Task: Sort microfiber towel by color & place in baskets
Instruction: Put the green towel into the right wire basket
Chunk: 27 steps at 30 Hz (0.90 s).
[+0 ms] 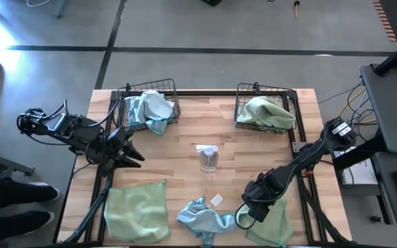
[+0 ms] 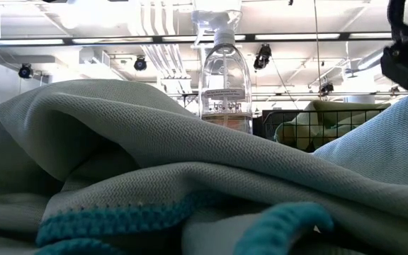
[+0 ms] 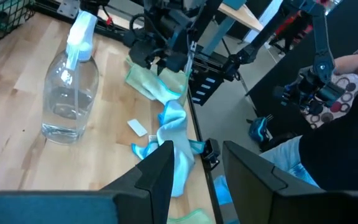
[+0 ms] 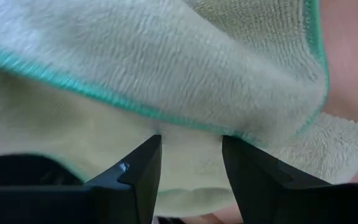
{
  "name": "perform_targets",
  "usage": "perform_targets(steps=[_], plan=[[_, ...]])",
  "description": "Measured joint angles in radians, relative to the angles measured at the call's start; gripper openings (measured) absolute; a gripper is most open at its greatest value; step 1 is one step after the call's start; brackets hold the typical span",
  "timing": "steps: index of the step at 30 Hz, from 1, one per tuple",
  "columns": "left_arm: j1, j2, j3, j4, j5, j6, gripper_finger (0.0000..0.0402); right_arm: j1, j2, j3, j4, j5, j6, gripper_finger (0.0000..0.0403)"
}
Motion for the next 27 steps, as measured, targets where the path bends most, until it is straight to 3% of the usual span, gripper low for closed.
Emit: perform_targets(steps=[14,27], plan=[[0.0,0.0,0.0,0.0,0.0,0.027,0.0122,0.0,0.14,0.001,0.007,0.0,-0.057,0.0164],[0.0,0.0,0.0,0.0,0.0,0.027,0.0122,0.0,0.162,0.003,0.007,0.008,-0.042,0.0153]])
